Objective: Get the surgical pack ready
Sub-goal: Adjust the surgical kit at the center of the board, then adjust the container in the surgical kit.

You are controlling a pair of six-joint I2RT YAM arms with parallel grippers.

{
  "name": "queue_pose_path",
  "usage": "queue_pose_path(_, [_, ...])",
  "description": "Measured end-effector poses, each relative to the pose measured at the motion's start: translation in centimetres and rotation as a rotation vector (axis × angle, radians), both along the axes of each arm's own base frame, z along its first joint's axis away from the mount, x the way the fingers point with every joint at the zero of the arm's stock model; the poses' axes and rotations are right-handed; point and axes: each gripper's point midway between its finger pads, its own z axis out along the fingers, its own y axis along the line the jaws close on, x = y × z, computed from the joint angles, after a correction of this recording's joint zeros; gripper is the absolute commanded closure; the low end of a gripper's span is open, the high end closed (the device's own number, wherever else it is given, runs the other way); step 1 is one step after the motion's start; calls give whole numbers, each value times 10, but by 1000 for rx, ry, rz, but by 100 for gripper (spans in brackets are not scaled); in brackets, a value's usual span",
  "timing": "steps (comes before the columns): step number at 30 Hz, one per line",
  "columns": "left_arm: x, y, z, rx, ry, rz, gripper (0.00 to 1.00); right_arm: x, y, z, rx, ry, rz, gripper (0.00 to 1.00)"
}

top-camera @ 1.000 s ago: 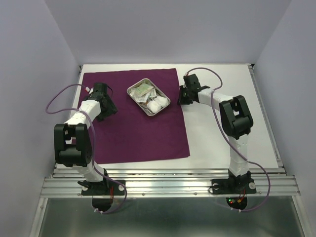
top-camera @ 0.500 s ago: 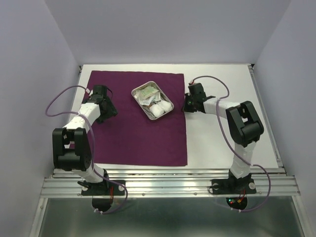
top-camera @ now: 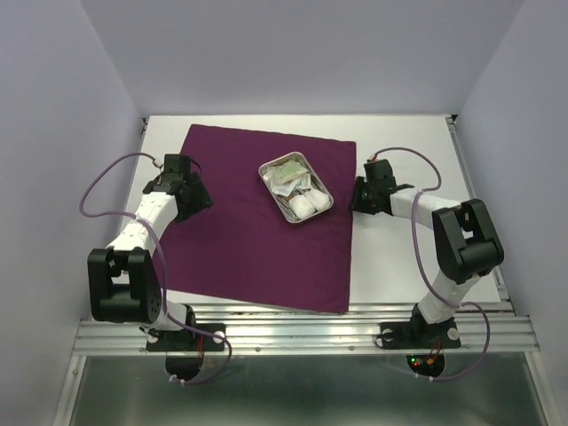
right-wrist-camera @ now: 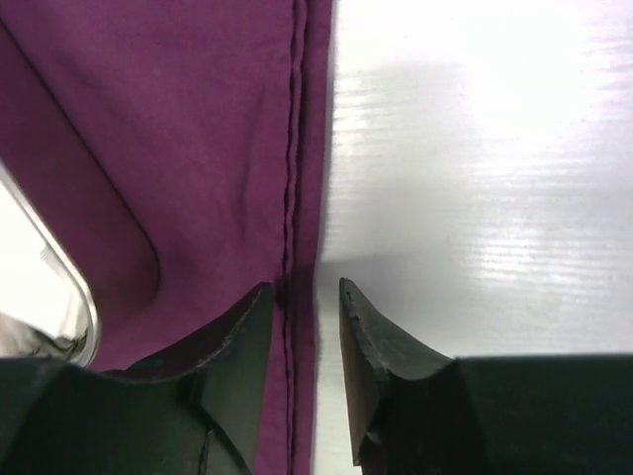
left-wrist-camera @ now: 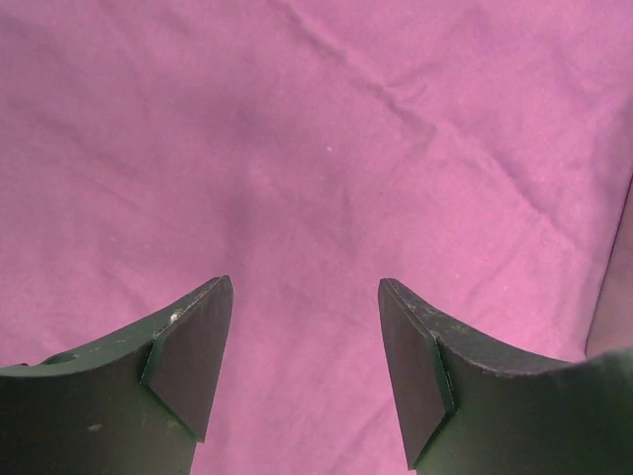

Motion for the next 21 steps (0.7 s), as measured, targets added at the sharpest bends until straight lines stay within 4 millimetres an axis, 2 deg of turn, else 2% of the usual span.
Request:
queue_pose_path(3, [0,-3,0,-5,0,-8,28,-2,-1,12,-3,-6,6,57])
queue_pose_path(5, [0,-3,0,-6,1,-10,28,6,3,31,0,-35,23,57])
queue_pose_path(8, [0,-5,-2,-9,8,-15,28,27,18,62,2,-101,66,56])
queue_pose_path(10, [1,-5,-4,-9,13,-18,27,48,38,87,6,-159,113,56])
queue_pose_path(13, [1,-5,-3,-10,14,-22,27,73,64,101,7,-203,166,56])
queue_pose_path(16, [1,-8,-3,-19,16,-36,27,93,85,89,1,-194,209,56])
queue_pose_path(21, [0,-9,-4,-18,18,-57,27,96,94,47,-21,-87,261,56])
